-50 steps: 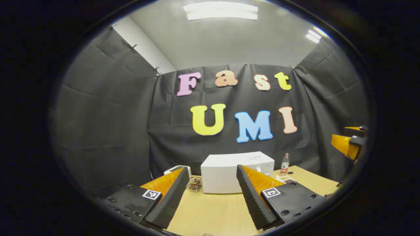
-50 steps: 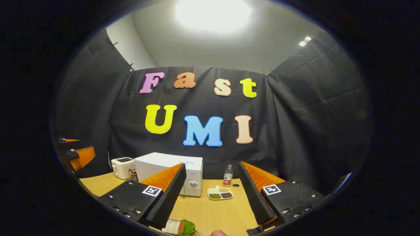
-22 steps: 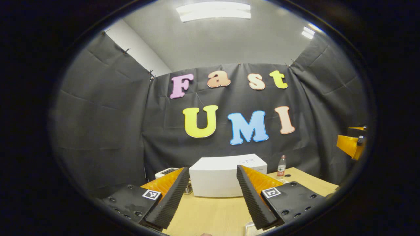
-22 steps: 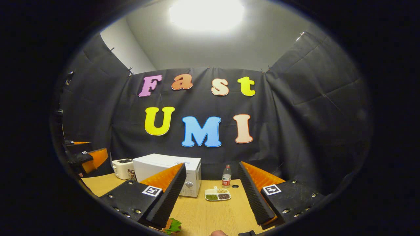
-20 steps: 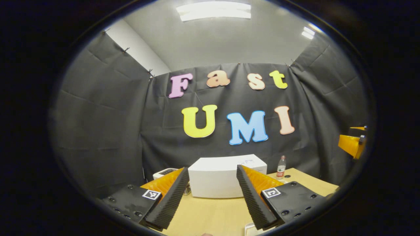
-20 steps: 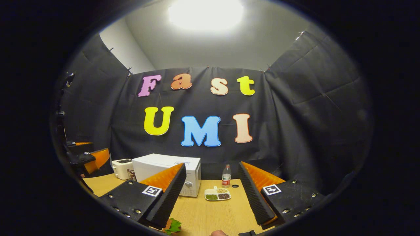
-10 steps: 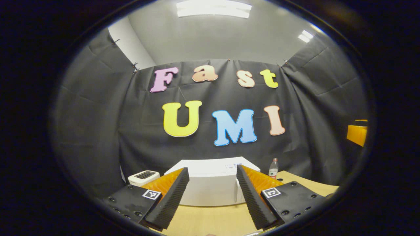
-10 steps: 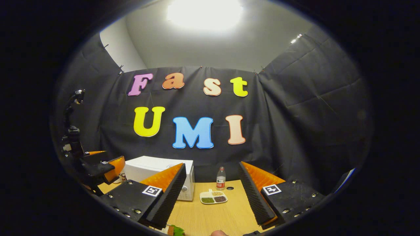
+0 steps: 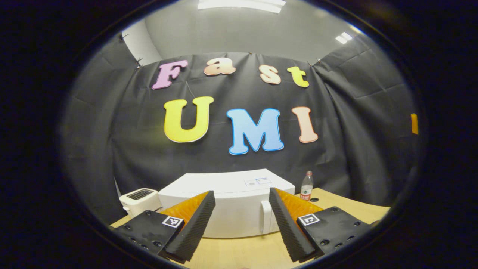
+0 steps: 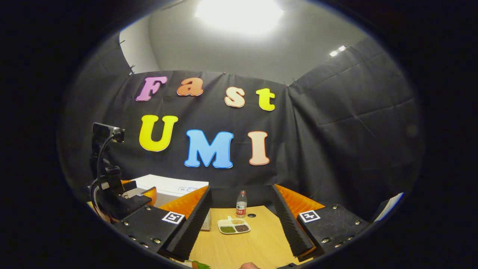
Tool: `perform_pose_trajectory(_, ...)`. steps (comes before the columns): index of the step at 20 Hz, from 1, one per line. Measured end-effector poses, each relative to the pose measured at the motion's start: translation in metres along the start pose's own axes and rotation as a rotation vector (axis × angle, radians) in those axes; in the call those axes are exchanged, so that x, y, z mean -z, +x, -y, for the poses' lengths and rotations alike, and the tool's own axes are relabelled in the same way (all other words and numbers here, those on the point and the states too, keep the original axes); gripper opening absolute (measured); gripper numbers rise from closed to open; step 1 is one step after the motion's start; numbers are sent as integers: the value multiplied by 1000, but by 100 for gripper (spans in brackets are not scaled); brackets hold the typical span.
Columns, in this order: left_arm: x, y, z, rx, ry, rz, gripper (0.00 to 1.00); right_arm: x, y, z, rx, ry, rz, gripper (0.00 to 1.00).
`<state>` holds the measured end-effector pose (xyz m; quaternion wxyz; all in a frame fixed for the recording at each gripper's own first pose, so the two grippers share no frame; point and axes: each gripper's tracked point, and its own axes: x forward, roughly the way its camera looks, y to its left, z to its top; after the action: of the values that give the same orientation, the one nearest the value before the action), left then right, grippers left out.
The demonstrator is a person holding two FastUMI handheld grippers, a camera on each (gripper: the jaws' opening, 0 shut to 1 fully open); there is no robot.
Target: Open the microwave oven with the left hand, put the food in, and close the microwave oven.
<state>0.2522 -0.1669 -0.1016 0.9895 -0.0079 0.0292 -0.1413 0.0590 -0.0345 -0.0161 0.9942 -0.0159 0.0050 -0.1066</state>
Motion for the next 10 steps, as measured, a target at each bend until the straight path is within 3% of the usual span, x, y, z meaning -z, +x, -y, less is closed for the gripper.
perform_pose_trajectory(10, 73, 86, 37, 99, 14, -101, 96, 15, -4, 19, 176, -44, -57, 95)
